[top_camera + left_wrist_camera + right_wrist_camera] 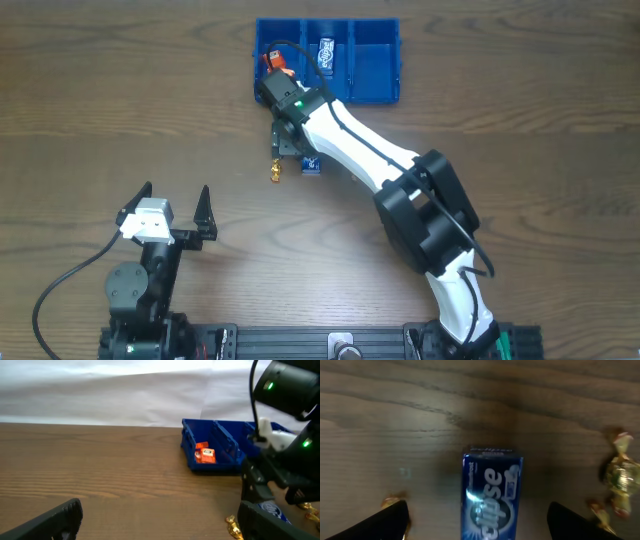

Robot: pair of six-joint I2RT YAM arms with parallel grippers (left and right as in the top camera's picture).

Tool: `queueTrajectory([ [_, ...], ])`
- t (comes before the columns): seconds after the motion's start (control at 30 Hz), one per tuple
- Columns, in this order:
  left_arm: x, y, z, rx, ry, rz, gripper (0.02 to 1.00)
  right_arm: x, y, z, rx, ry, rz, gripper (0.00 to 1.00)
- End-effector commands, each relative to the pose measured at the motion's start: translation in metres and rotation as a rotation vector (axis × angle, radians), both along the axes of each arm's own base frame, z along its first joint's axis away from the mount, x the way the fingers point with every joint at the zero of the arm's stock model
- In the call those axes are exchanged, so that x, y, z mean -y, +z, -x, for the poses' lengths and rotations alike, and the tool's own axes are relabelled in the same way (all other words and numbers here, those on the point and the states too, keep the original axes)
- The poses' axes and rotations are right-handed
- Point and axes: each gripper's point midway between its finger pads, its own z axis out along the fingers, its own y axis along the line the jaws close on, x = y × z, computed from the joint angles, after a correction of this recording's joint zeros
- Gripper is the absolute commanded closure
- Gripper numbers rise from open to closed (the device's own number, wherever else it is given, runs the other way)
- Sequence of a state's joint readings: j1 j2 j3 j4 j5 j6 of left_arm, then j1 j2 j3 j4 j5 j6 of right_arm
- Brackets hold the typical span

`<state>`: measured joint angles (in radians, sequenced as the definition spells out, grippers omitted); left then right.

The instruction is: Sort Candies Into Trays

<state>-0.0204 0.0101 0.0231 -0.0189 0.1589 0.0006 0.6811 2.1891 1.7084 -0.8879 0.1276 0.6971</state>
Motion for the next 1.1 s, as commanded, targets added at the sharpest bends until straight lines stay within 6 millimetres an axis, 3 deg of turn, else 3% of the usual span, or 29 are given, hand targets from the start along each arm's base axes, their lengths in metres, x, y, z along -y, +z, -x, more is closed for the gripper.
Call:
queueTrajectory([
  [0.03, 0.0024, -0.0172, 0.0012, -0.051, -0.017, -0.002, 0.023, 0.0084, -0.0298, 0.0023, -0.042, -0.022, 0.047, 0.097],
  [0.23, 0.0024, -0.0172, 0.0012, -0.051, -0.017, -0.002, 0.023, 0.0154, -0.0315, 0.0009, -0.054, -0.036, 0.055, 0.141],
  [0.5, 0.0024, -0.0172, 0.0012, -0.051, -0.017, -0.002, 0.023, 0.0139, -0.0314, -0.0002, -0.050, -0.035, 0.048, 0.441],
  [0.67, 0.0024, -0.0172, 0.0012, -0.051, -0.017, -0.002, 0.023, 0.0135, -0.0313, -0.0003, -0.049, -0.035, 0.047, 0.533],
  [0.9, 0.0024, -0.0172, 0.0012, -0.051, -0.017, -0.002, 0.023, 0.0129, -0.0314, -0.0001, -0.050, -0.034, 0.043, 0.636],
  [1.1, 0.0025, -0.0172, 0.0012, -0.051, -0.017, -0.002, 0.023, 0.0107, -0.0280, -0.0031, -0.039, -0.034, 0.034, 0.665],
])
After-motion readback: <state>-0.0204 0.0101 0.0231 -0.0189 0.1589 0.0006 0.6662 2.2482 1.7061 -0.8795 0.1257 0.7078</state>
